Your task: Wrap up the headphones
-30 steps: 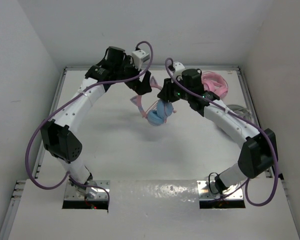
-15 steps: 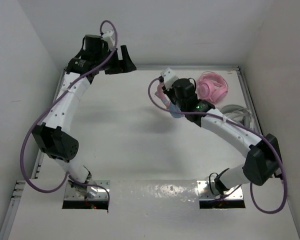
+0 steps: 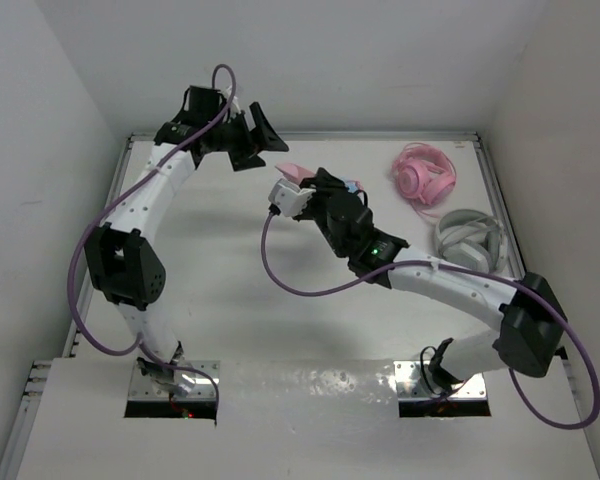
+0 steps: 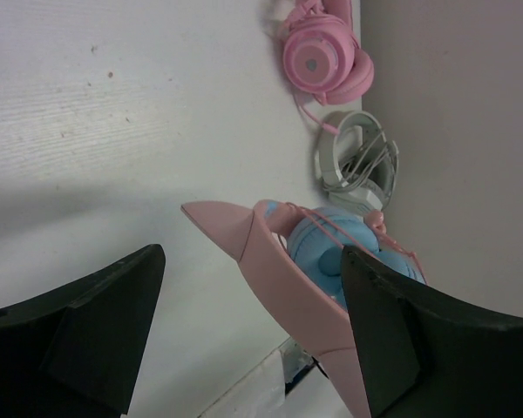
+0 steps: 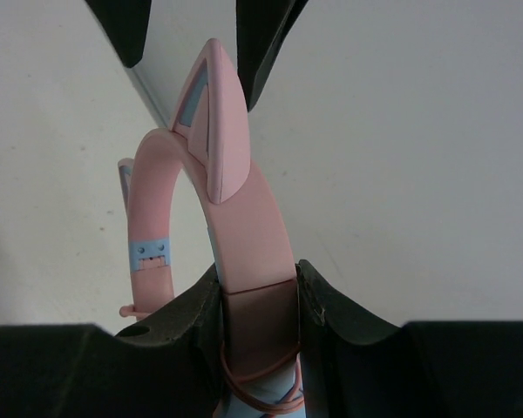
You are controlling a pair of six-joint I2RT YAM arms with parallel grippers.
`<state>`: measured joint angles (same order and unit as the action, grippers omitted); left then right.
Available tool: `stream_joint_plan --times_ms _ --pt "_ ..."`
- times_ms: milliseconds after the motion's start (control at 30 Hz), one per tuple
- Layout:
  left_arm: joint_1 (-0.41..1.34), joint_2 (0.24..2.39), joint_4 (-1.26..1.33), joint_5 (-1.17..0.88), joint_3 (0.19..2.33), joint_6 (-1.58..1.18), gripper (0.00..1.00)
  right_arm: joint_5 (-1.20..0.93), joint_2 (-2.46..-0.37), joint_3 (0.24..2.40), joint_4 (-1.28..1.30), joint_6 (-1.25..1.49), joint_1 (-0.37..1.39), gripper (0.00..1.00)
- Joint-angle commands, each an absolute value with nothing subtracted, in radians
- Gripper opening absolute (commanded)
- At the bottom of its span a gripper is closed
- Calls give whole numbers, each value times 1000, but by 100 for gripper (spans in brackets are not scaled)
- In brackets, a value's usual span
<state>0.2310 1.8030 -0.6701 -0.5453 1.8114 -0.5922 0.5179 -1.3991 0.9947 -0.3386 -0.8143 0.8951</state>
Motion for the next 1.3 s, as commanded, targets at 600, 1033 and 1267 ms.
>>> stream_joint_plan --times_ms 600,1033,1267 --pt "153 1787 -733 -339 1928 -293 78 561 -1615 942 -479 -907 888 0" --pt "166 1762 -723 -445 1651 -218 75 566 -1704 830 -396 -714 986 0" --pt "285 1832 -727 -390 1609 -137 81 485 -1827 831 -328 -615 1078 0"
